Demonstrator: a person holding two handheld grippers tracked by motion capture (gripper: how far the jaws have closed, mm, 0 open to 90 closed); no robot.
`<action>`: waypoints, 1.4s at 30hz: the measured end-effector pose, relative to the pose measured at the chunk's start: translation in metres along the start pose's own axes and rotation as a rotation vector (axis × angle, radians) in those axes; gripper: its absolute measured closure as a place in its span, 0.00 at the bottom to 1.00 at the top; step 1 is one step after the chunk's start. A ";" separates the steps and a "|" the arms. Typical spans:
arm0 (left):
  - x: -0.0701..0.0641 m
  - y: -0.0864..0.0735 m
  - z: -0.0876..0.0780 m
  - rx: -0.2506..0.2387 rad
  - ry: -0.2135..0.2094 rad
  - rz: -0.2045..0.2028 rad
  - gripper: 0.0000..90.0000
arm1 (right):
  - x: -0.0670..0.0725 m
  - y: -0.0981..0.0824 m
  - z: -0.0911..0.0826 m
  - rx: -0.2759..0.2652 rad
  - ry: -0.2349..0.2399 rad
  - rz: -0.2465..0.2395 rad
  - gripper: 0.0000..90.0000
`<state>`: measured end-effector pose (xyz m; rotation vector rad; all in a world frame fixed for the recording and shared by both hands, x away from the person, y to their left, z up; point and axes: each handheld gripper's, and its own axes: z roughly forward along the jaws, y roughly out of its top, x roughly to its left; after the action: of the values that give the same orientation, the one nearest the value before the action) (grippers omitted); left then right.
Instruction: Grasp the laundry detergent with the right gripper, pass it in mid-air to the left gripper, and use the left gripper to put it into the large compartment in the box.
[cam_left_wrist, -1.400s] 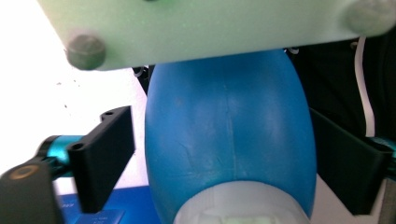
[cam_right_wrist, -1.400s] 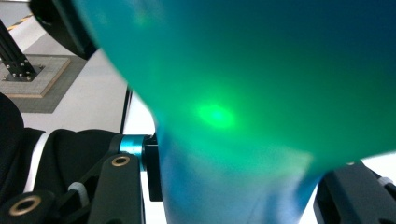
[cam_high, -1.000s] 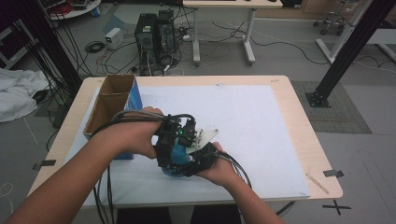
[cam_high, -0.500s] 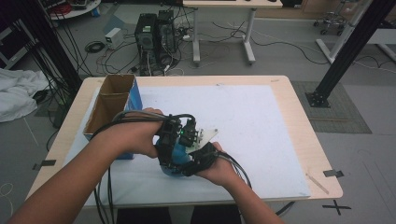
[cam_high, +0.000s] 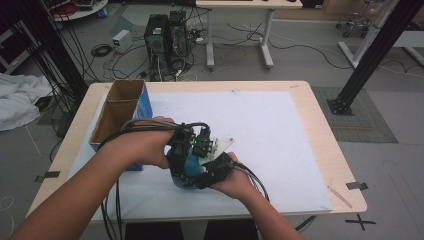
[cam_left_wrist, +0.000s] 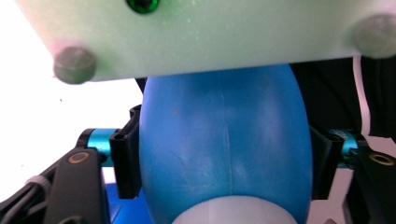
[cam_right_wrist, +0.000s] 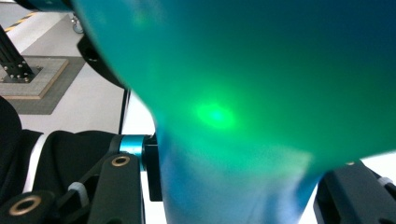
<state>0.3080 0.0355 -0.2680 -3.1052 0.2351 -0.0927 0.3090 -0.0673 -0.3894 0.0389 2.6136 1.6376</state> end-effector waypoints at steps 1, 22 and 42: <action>0.000 0.000 0.000 0.000 0.000 -0.001 0.35 | 0.000 0.000 0.000 0.001 -0.001 -0.001 0.52; 0.001 -0.001 -0.001 -0.002 -0.010 0.008 0.43 | 0.000 0.001 -0.001 -0.002 0.011 0.007 0.52; 0.002 0.006 -0.006 0.009 -0.001 -0.006 0.44 | 0.001 0.004 -0.008 0.009 0.000 0.017 0.51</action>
<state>0.3086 0.0290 -0.2621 -3.0967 0.2251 -0.0921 0.3072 -0.0732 -0.3825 0.0613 2.6281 1.6308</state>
